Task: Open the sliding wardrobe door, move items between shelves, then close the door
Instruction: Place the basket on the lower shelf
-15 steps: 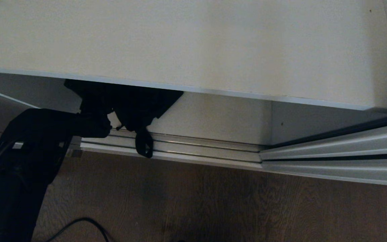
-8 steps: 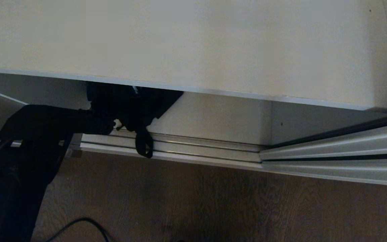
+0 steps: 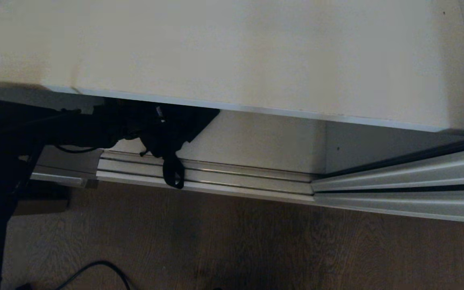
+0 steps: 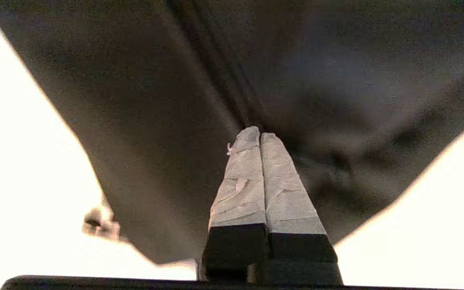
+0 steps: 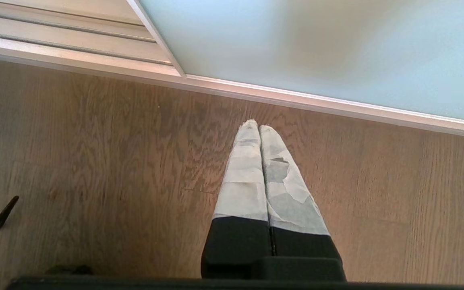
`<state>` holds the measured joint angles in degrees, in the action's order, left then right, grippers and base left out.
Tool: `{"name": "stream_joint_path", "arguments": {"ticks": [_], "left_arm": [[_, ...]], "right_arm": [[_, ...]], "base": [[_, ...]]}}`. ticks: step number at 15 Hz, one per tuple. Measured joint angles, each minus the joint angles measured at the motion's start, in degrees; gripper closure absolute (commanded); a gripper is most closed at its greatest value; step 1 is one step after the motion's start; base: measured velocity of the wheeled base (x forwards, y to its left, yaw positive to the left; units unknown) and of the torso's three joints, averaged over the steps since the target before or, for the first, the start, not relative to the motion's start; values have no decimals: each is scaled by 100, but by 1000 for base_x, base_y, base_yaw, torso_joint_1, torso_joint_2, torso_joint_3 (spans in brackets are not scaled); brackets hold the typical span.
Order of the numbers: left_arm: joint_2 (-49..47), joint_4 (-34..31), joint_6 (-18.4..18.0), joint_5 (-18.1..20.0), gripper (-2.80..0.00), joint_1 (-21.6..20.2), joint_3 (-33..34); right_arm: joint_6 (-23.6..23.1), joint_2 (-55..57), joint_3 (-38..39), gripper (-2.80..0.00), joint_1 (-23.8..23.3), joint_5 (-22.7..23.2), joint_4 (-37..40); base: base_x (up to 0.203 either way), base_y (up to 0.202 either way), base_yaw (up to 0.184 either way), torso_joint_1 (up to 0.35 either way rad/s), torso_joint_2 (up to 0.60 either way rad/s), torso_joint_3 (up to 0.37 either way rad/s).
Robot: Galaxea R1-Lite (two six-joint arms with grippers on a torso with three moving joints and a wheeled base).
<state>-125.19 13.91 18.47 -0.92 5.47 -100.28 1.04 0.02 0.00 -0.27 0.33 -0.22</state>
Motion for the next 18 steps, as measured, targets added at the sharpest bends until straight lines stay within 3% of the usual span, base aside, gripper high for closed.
{"name": "stream_joint_path", "arguments": {"ticks": [7, 14, 18], "left_arm": [[337, 94, -22, -147, 0, 219, 206], [193, 48, 10, -187, 0, 324, 296], [750, 20, 0, -292, 0, 412, 831]], "right_arm": [[1, 0, 0, 0, 0, -3, 0], [1, 0, 0, 0, 0, 0, -2], [0, 0, 0, 0, 0, -3, 0]], "base": [[-10, 0, 0, -1, 0, 1], [-184, 0, -1, 4, 2, 3], [-15, 0, 0, -1, 1, 1]]}}
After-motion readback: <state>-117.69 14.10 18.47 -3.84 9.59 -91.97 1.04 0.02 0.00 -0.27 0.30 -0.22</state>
